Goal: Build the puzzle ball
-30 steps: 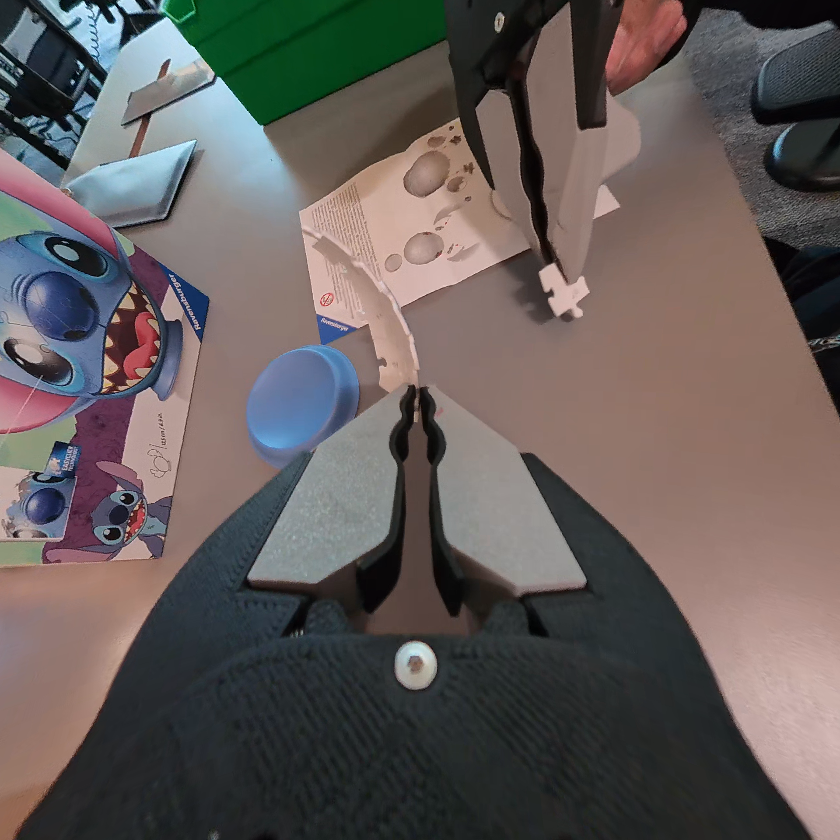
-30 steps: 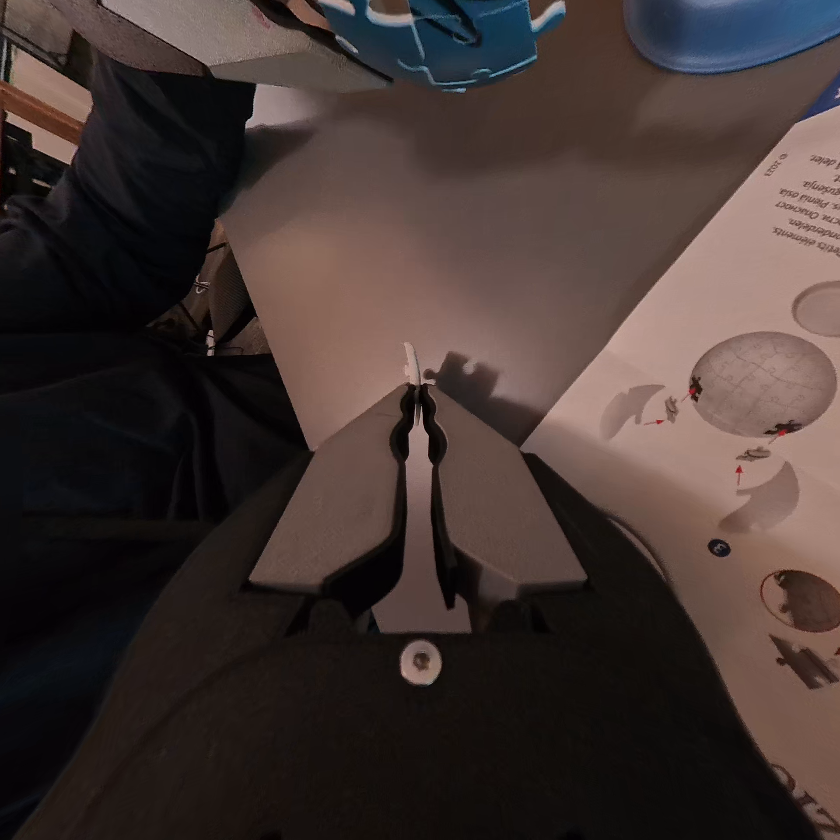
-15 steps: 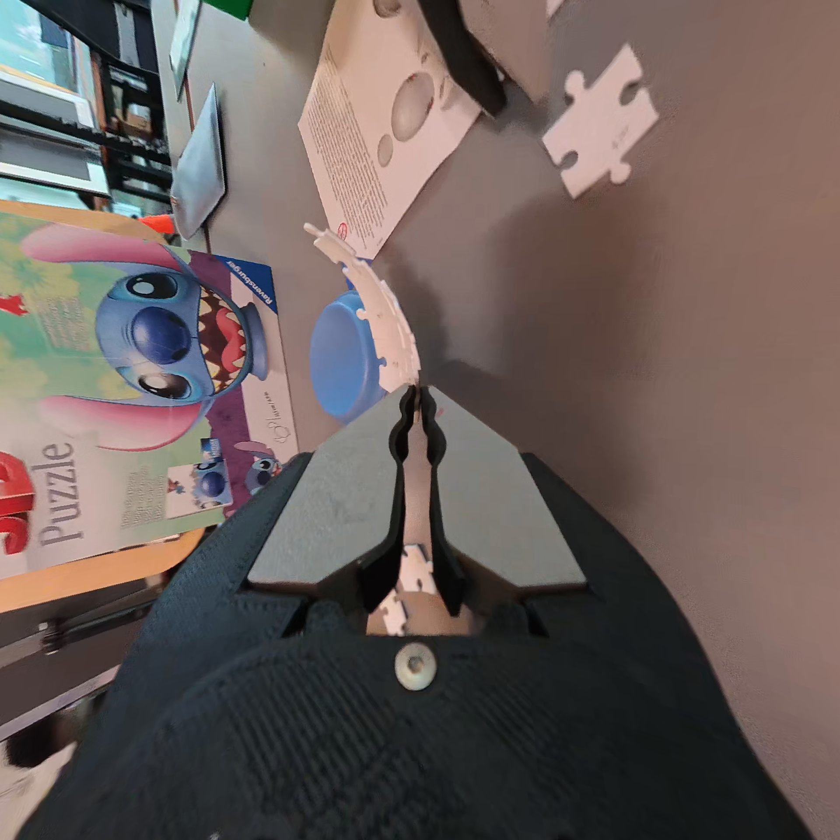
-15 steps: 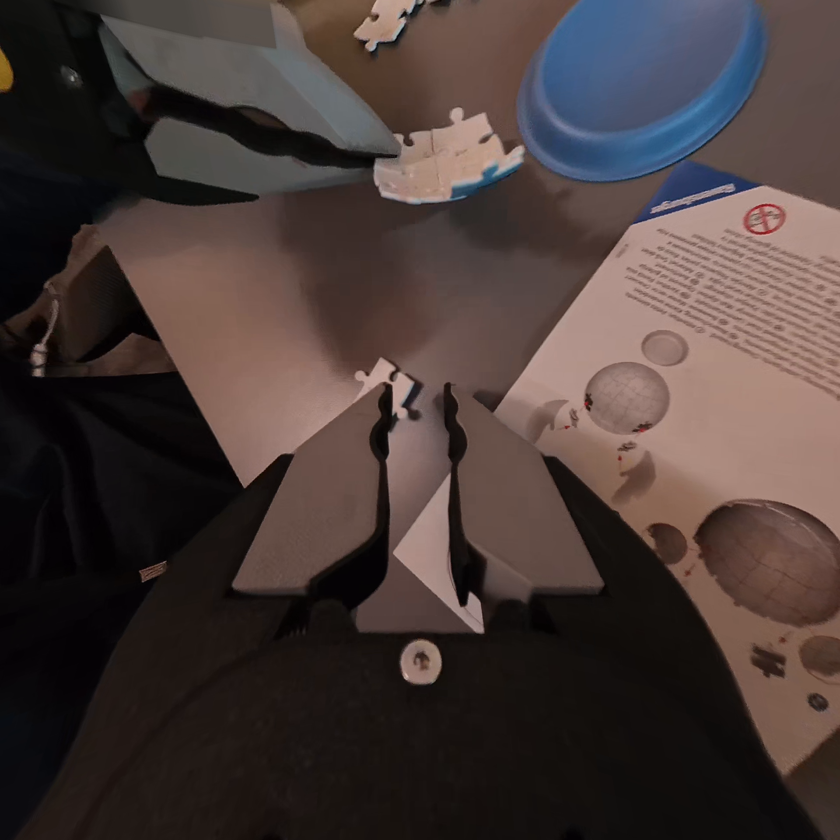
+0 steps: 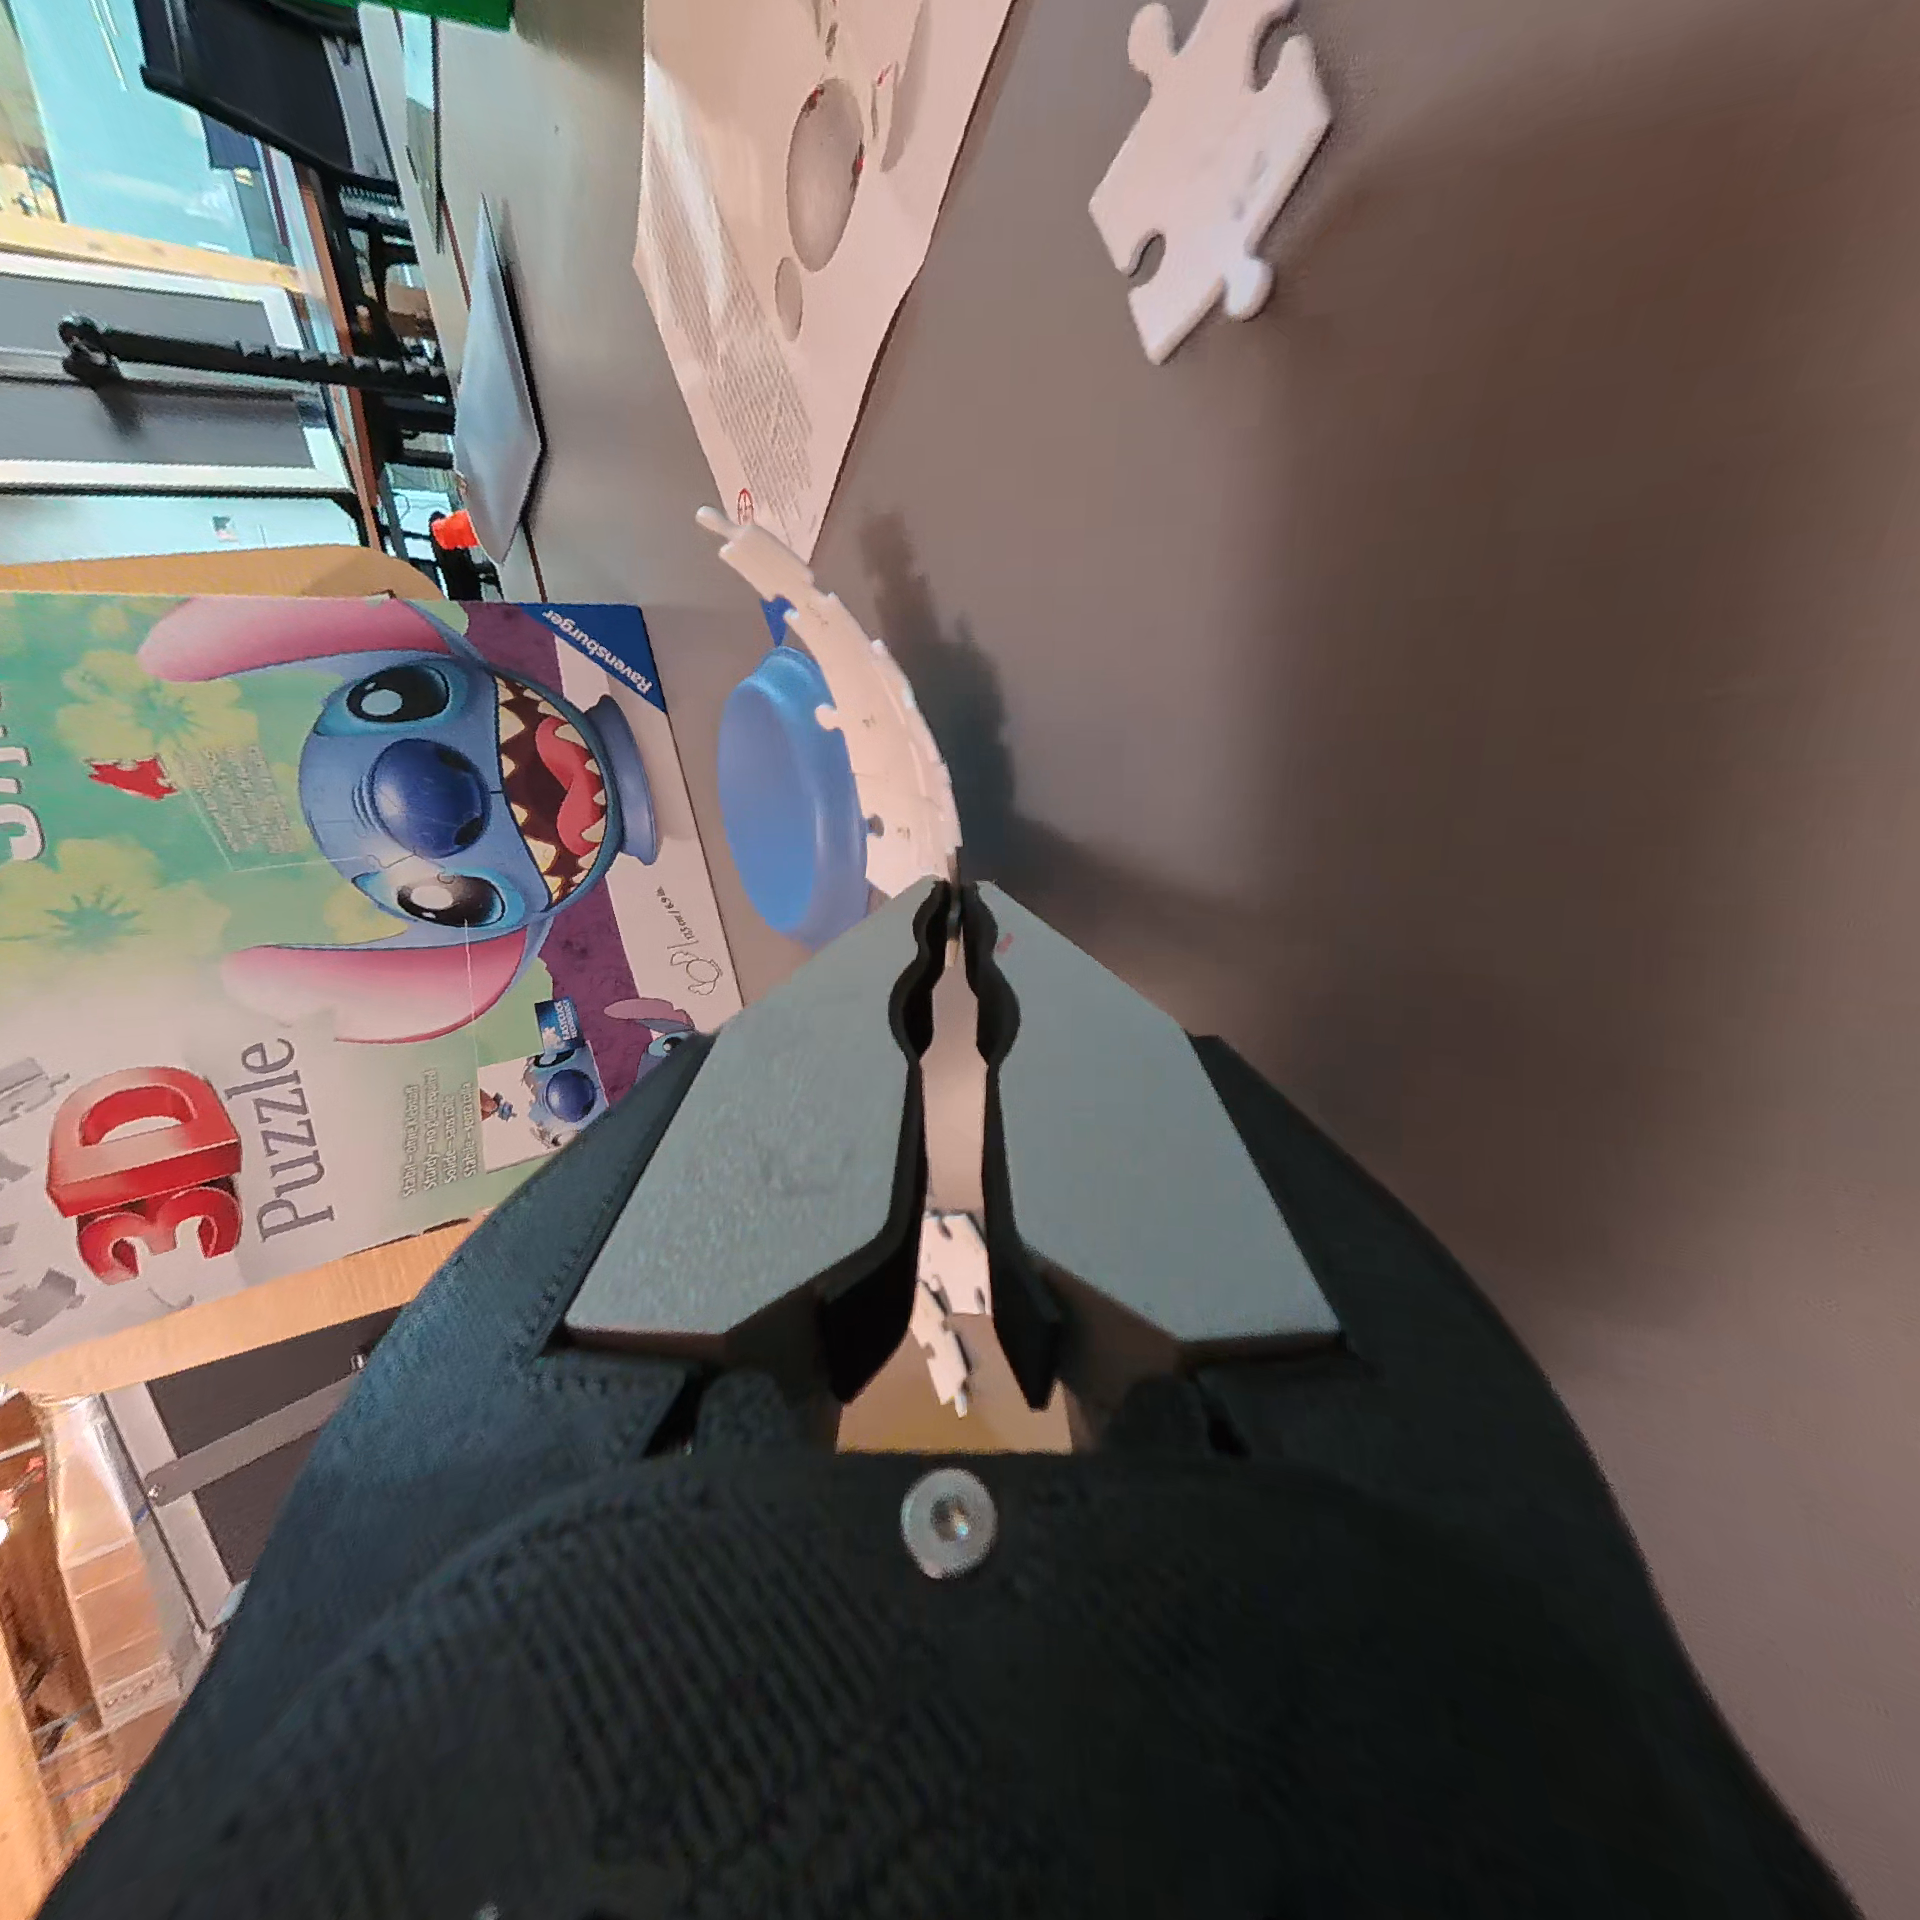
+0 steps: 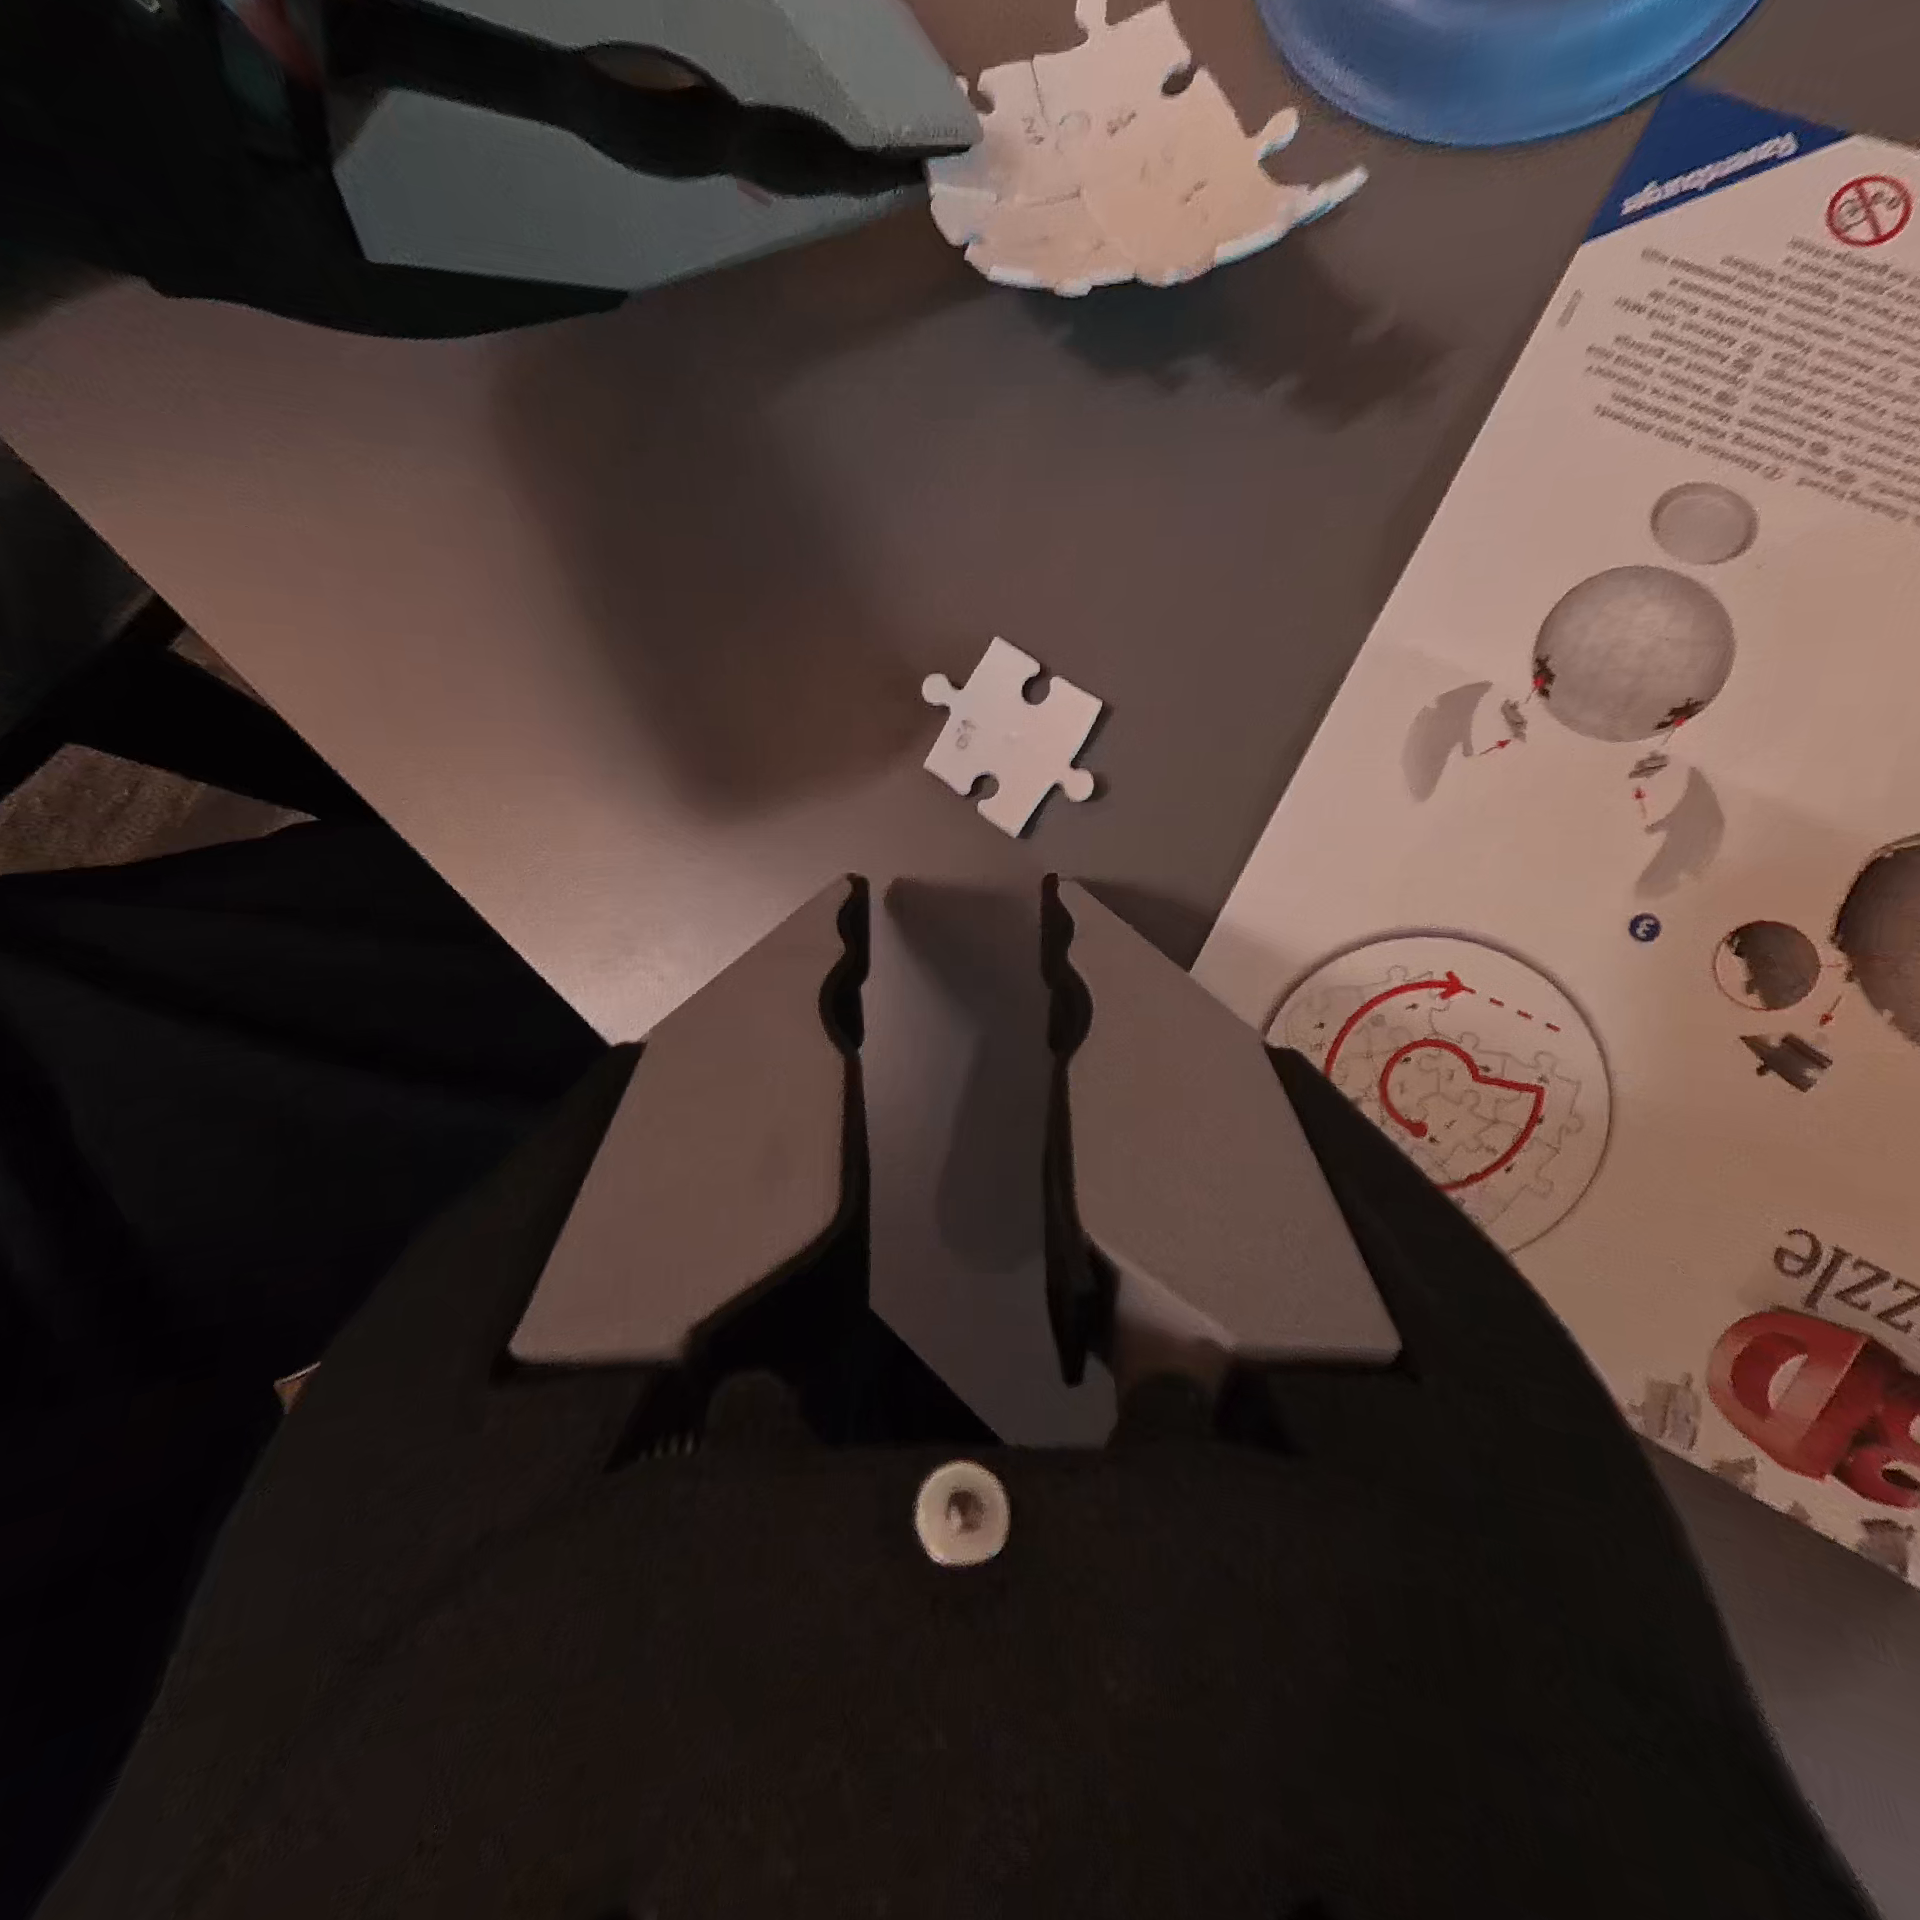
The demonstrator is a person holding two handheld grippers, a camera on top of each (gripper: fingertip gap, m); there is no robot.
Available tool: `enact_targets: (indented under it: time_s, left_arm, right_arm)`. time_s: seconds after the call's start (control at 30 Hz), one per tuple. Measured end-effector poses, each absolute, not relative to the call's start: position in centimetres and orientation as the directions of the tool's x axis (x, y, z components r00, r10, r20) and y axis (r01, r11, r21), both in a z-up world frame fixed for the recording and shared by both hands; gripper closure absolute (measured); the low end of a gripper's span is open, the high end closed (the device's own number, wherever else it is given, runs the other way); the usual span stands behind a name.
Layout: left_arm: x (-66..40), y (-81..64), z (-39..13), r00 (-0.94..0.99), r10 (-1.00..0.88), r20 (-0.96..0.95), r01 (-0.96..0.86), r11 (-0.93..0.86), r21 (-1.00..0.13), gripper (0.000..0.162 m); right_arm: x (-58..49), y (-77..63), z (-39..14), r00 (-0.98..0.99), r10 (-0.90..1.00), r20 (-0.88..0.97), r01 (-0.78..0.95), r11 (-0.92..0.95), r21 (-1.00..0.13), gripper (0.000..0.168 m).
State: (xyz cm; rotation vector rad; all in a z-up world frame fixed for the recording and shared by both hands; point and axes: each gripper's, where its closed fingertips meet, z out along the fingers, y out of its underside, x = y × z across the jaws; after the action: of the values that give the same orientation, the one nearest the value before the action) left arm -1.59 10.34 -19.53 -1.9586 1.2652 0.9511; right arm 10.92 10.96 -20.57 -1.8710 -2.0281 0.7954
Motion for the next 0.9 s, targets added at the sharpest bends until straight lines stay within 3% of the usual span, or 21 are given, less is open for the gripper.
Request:
enact_targets:
  time_s: [0.4,0.73,0.9]
  left_arm:
    - [-2.4,9.6,-20.2,0.317,-0.496,-0.808,-0.914,-0.388,-0.121,0.162]
    - [-2.3,9.4,-20.3,0.329,-0.494,-0.805,-0.912,-0.388,-0.134,0.162]
    - [-2.2,9.4,-20.3,0.329,-0.494,-0.805,-0.912,-0.386,-0.136,0.162]
  right_arm:
    - [8.3,11.7,-20.5,-0.226,0.962,-0.153,0.784,0.087,-0.615,0.135]
    - [9.2,13.2,-20.8,-0.346,0.936,0.059,0.738,0.311,-0.599,0.138]
    - [9.2,13.1,-20.8,-0.369,0.927,0.067,0.721,0.331,-0.609,0.134]
